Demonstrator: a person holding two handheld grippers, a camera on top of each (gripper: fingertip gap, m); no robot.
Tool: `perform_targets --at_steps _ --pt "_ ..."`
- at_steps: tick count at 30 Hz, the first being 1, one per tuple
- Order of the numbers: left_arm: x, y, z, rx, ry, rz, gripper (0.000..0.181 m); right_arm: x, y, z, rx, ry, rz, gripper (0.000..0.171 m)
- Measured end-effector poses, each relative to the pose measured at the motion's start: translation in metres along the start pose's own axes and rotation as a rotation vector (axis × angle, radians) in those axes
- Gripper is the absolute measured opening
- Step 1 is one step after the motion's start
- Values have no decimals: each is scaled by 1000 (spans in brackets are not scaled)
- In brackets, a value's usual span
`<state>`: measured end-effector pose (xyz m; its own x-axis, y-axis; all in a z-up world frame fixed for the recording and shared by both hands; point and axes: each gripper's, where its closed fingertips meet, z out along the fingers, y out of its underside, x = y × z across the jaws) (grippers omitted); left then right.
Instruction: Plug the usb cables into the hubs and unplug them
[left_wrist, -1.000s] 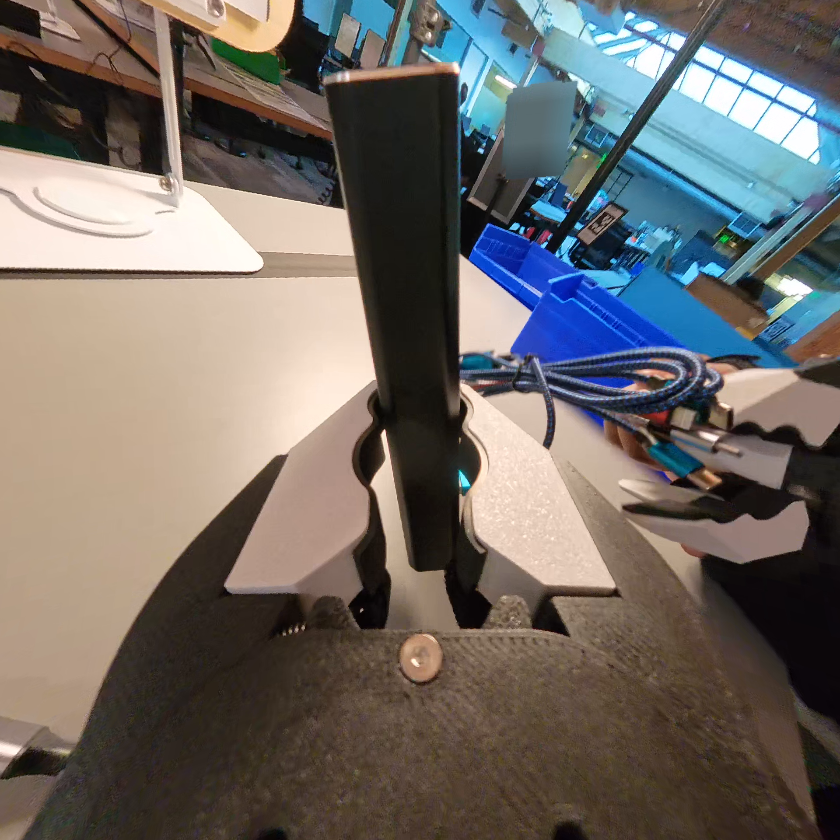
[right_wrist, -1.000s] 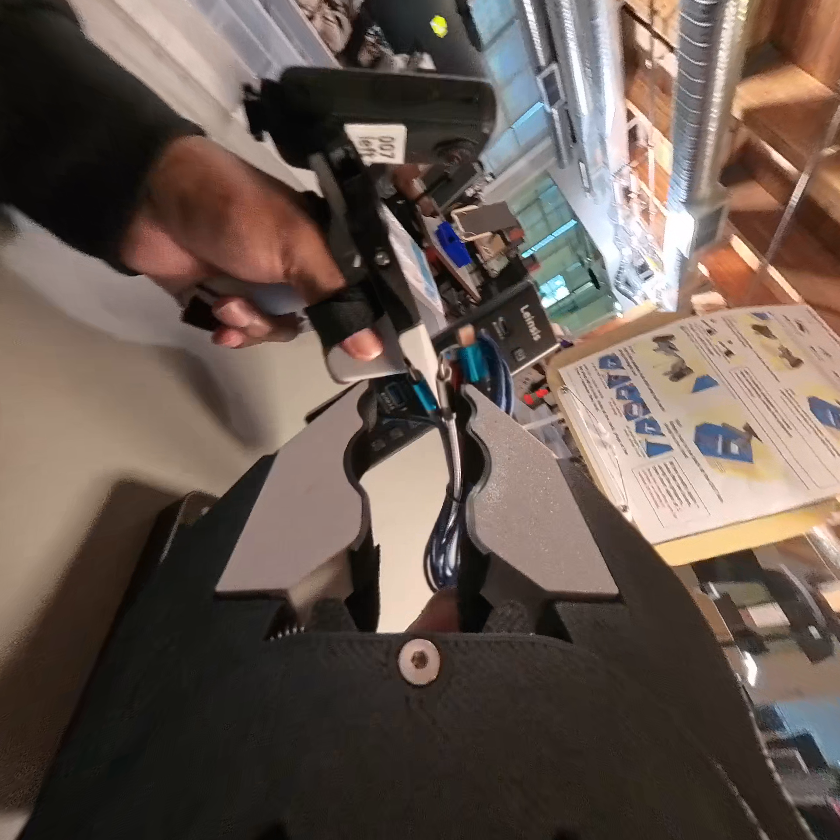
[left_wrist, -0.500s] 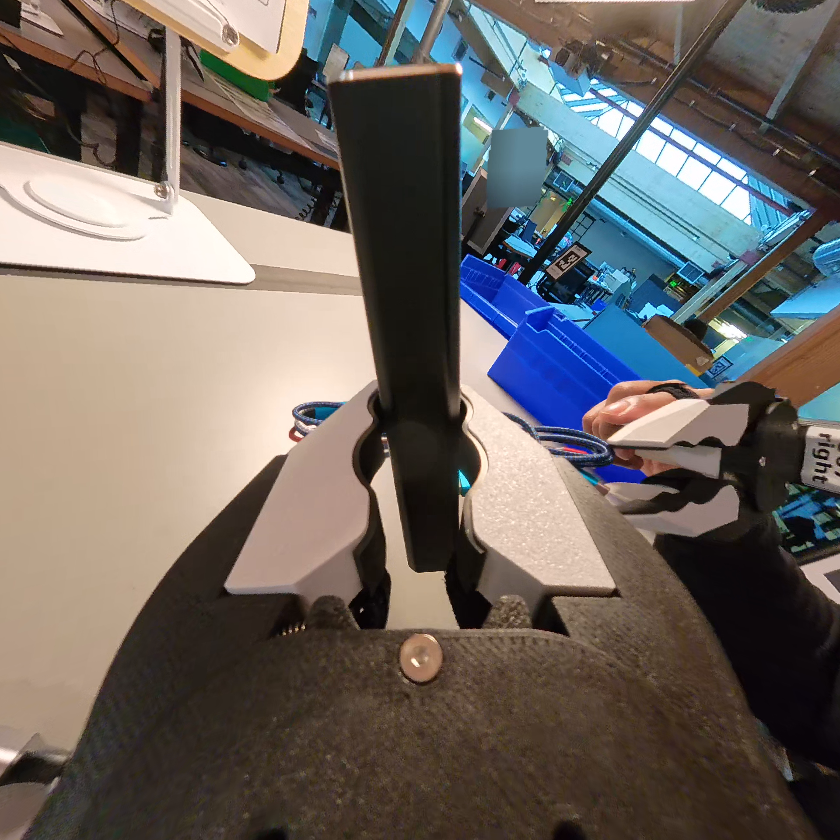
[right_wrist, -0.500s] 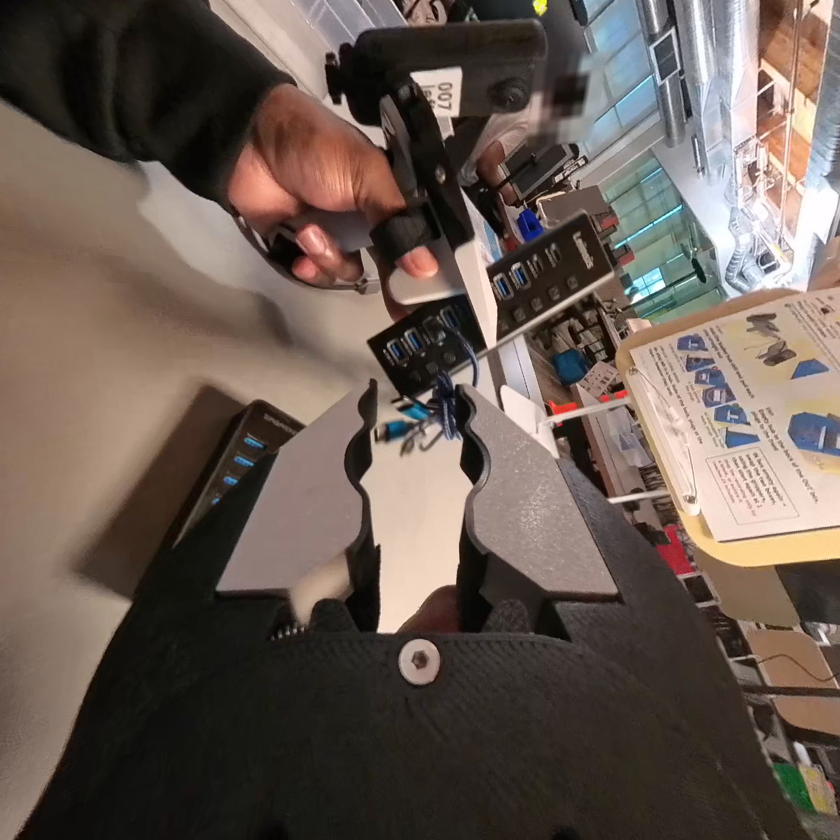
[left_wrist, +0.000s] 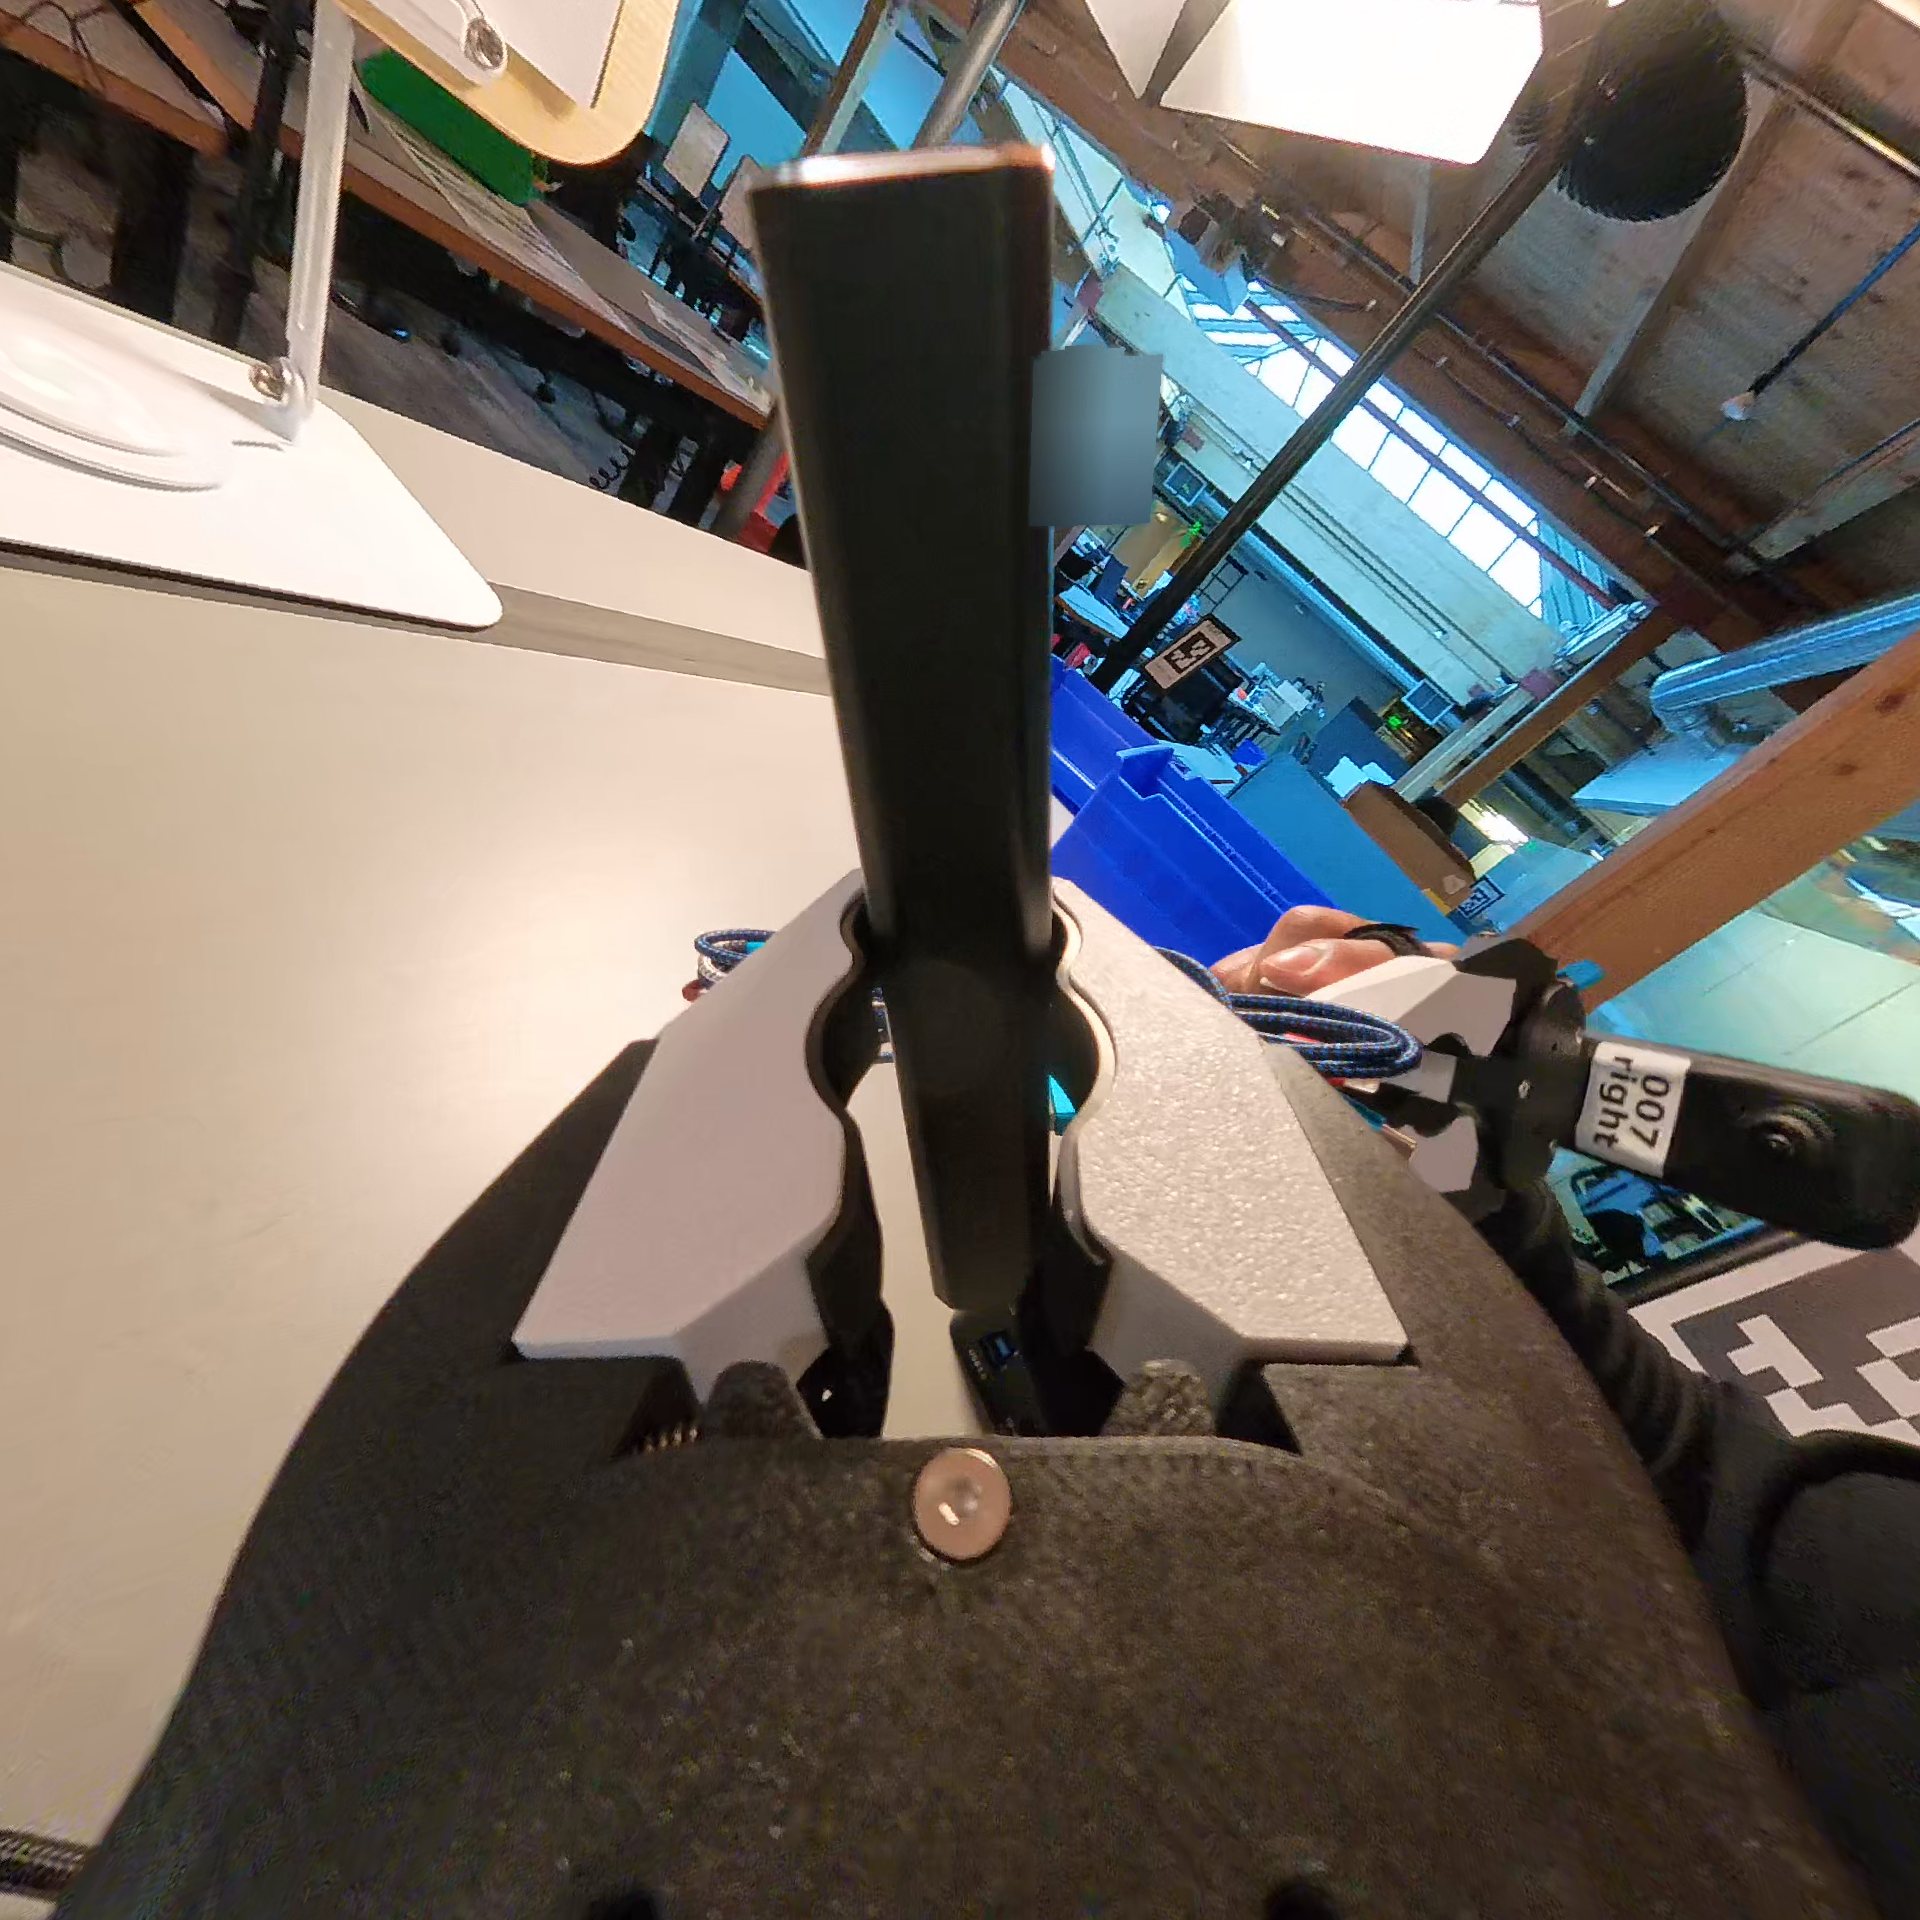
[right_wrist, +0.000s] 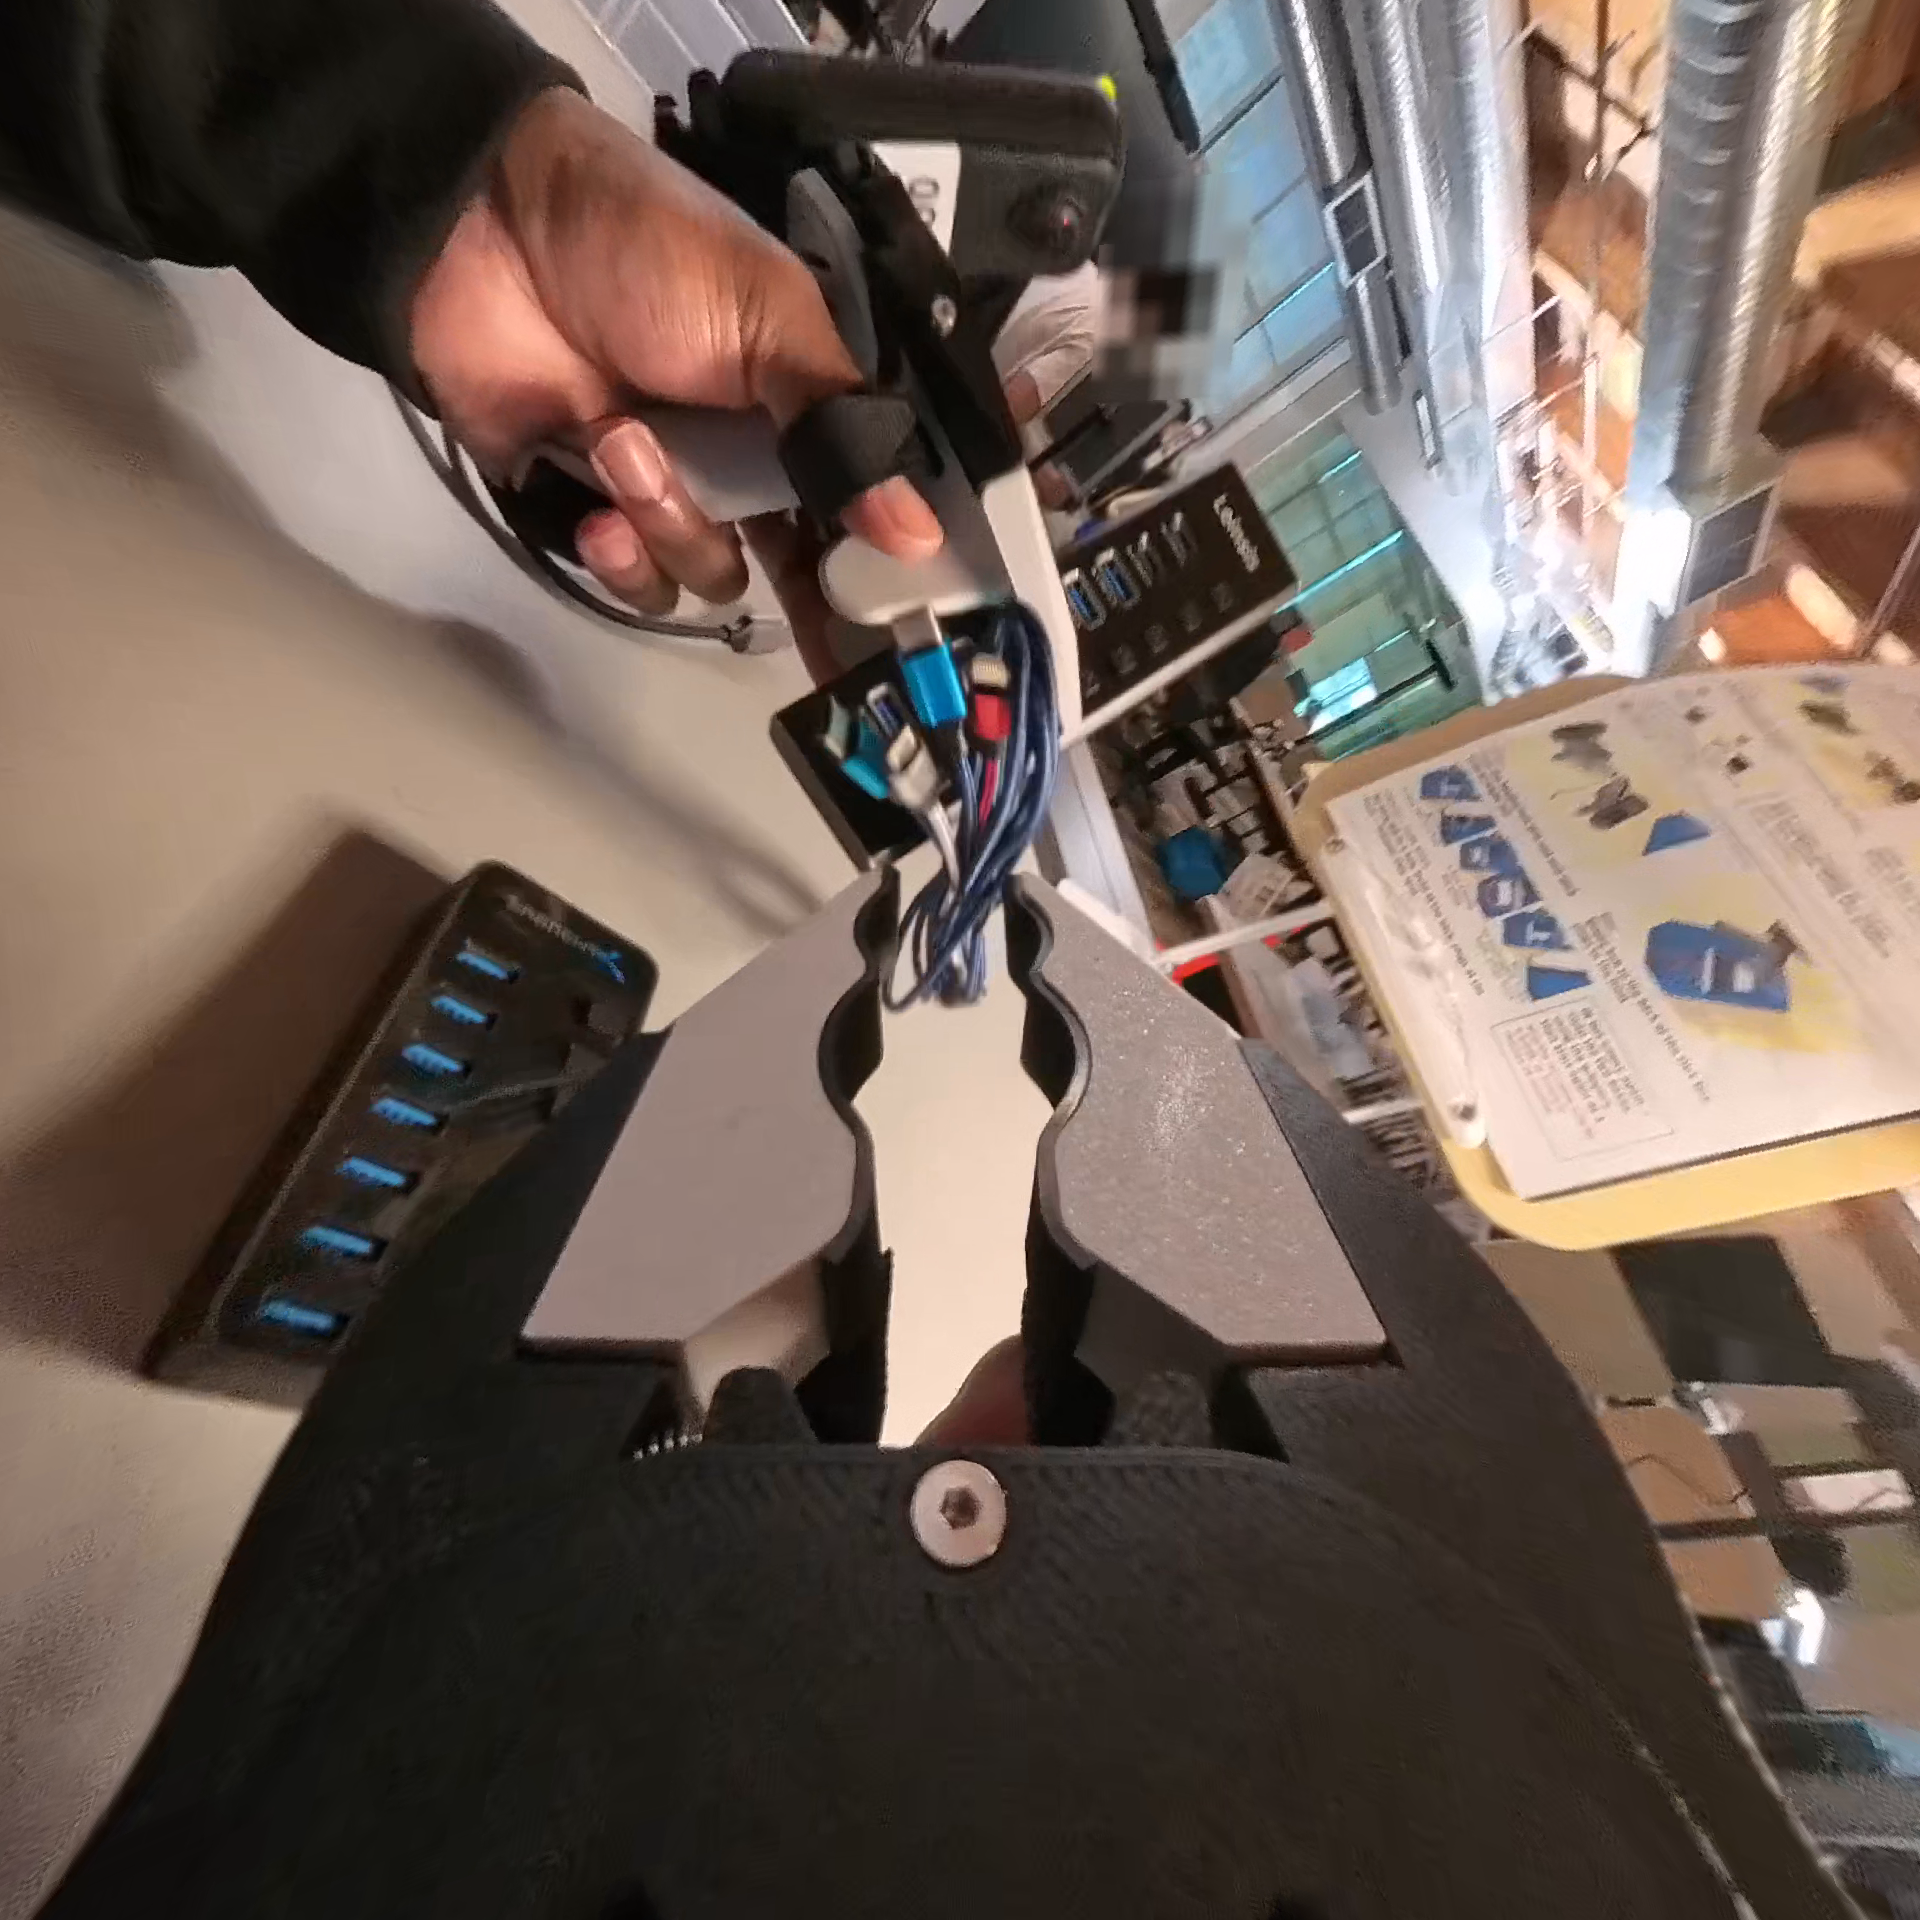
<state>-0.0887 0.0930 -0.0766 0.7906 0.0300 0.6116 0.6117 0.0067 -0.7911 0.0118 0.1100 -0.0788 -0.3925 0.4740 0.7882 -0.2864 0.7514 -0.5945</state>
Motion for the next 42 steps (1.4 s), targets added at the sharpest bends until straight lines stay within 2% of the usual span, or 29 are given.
perform_targets --at_steps 10,17,28,33,42 --pt "4 12 6 -37 6 3 28 -14 -26 25 51 39 -110 16" --pt "10 17 9 -66 28 15 28 -10 -24 24 68 4 7 24" --pt "17 20 11 -88 45 57 28 4 -28 6 206 -69 307 23" --pt "16 19 10 -83 39 56 28 3 -22 3 182 -92 309 25" --pt "11 13 8 -56 8 60 28 -14 -35 -3 184 -224 325 23"
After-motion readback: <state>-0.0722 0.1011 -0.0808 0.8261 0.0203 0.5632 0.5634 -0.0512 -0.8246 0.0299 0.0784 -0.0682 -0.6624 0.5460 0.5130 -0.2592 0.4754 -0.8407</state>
